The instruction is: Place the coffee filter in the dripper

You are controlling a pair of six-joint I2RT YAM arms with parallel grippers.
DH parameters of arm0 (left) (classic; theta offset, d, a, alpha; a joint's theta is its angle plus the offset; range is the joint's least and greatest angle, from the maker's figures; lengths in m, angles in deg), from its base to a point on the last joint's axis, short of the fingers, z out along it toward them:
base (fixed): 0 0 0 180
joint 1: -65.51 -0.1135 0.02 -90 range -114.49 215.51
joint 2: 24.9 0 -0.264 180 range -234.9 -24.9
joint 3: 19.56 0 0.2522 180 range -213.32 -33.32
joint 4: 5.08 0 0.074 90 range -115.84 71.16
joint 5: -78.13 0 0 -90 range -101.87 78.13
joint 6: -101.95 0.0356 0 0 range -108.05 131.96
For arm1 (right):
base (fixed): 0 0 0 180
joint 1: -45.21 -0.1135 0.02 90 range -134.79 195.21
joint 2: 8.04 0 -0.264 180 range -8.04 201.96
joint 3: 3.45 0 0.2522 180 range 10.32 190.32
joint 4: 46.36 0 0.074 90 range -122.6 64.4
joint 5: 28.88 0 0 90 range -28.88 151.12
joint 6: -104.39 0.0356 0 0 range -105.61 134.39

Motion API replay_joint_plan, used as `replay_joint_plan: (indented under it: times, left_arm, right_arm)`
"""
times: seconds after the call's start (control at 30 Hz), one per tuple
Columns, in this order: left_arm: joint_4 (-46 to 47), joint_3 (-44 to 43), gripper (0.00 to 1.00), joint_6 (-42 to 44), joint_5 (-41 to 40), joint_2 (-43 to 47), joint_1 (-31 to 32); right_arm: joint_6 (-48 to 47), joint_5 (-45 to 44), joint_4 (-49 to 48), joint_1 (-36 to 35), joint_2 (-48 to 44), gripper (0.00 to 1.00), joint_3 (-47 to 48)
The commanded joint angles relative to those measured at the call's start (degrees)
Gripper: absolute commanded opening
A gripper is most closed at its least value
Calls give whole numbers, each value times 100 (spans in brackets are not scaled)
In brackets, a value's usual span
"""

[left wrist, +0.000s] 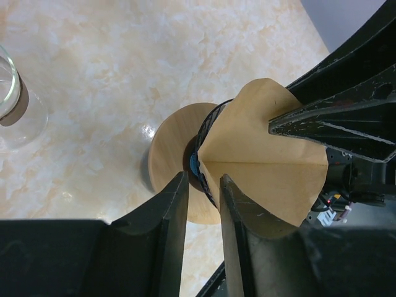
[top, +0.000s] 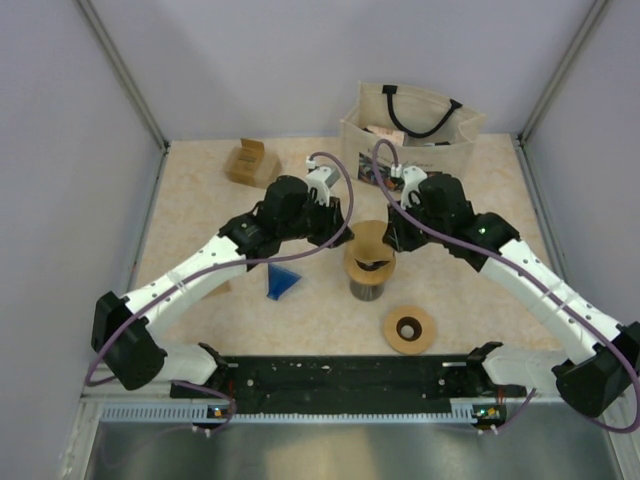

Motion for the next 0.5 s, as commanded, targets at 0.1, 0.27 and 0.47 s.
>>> replay_joint_plan:
  times: [0.1,0.27,0.47]
  left_arm:
    - [209,-335,52,180,132,298,19]
    - [130,-432,71,250,9,351,19]
    - [104,-441,69,241,-123,255,28]
  right_arm:
    - [252,193,-365,49,-222,45,421]
    - [340,150,-383,49,-258,60,447]
    - [367,-69,-383,49,-328,61,377]
